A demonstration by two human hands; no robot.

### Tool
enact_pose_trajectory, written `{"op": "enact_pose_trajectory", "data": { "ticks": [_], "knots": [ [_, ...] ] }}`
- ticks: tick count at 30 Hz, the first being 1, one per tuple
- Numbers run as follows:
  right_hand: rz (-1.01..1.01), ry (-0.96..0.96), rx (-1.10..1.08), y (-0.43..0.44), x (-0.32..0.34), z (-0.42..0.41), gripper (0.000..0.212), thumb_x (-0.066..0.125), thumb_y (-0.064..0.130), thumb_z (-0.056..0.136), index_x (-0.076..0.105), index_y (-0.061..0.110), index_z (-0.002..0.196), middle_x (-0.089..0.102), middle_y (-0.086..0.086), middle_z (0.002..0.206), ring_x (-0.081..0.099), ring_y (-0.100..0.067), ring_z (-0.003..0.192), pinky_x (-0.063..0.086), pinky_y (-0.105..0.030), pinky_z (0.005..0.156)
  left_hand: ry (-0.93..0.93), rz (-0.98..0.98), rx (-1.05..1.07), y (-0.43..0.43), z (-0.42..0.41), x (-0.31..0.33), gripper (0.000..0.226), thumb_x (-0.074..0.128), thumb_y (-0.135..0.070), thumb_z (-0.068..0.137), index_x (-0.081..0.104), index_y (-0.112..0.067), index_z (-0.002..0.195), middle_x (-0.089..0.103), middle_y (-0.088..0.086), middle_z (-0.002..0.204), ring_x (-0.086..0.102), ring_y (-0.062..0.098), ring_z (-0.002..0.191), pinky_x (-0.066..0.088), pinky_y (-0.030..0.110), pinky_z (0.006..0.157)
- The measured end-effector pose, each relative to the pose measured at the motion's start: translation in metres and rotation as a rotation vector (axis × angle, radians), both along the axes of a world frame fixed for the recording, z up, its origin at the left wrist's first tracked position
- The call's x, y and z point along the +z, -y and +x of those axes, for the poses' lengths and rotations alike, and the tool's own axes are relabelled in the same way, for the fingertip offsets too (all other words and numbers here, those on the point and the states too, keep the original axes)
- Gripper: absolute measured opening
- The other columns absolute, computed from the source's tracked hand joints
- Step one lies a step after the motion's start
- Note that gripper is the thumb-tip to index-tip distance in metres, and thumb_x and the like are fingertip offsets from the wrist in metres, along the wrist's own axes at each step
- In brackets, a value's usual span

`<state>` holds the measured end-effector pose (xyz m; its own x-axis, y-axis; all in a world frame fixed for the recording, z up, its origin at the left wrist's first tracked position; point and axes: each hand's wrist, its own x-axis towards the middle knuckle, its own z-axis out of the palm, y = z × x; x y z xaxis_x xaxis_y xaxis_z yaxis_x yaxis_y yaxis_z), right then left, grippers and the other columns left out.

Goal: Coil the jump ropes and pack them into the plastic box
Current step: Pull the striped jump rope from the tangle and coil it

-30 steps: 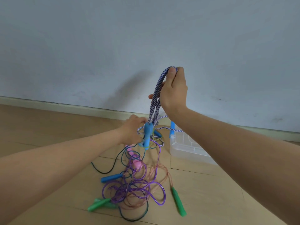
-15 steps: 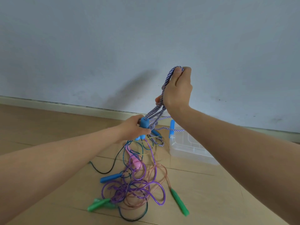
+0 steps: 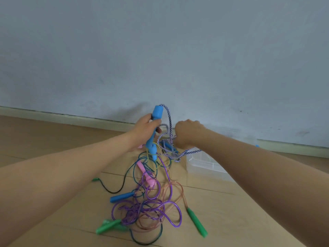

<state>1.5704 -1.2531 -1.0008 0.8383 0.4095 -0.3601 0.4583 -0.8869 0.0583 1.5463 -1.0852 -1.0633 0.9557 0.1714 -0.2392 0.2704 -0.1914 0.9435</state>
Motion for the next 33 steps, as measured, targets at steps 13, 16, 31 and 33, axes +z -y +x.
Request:
{"op": "enact_pose_trajectory", "data": {
  "ticks": [13, 16, 31, 33],
  "knots": [
    [1.008, -0.567, -0.358, -0.01, -0.003, 0.012, 0.037, 0.073, 0.013, 0.073, 0.058, 0.007, 0.107, 0.062, -0.005, 0.084, 0.064, -0.018, 0.072, 0.059, -0.041, 0.074, -0.018, -0.521, 0.022, 0.02, 0.025, 0.053, 0.023, 0.049, -0.024, 0.108, 0.065, -0.009, 0.105, 0.063, 0.008, 0.072, 0.054, 0.013, 0.053, 0.044, 0.025, 0.054],
    [0.931, -0.581, -0.403, -0.007, -0.012, 0.016, 0.056, 0.08, 0.014, 0.075, 0.055, 0.015, 0.124, 0.065, -0.009, 0.095, 0.065, -0.021, 0.077, 0.063, -0.046, 0.082, -0.067, -0.696, 0.07, 0.016, 0.026, 0.054, 0.027, 0.043, -0.027, 0.111, 0.058, -0.005, 0.108, 0.062, 0.009, 0.069, 0.045, 0.013, 0.05, 0.039, 0.023, 0.048],
    [0.605, -0.353, -0.283, -0.013, -0.027, 0.0, 0.025, 0.044, 0.019, 0.109, 0.059, 0.004, 0.097, 0.064, -0.018, 0.097, 0.074, -0.044, 0.097, 0.061, -0.04, 0.072, -0.138, -0.191, 0.218, 0.023, 0.025, 0.022, 0.021, 0.046, -0.025, 0.107, 0.06, -0.008, 0.107, 0.06, 0.011, 0.092, 0.063, 0.026, 0.068, 0.056, 0.037, 0.069],
    [0.522, -0.224, -0.223, -0.016, -0.026, 0.002, 0.028, 0.042, 0.021, 0.109, 0.063, 0.003, 0.104, 0.063, -0.02, 0.103, 0.067, -0.043, 0.109, 0.05, -0.038, 0.077, -0.181, -0.143, 0.189, 0.021, 0.02, 0.017, 0.023, 0.051, -0.027, 0.101, 0.062, -0.008, 0.108, 0.057, 0.012, 0.095, 0.066, 0.03, 0.073, 0.06, 0.042, 0.077]
  ]
}}
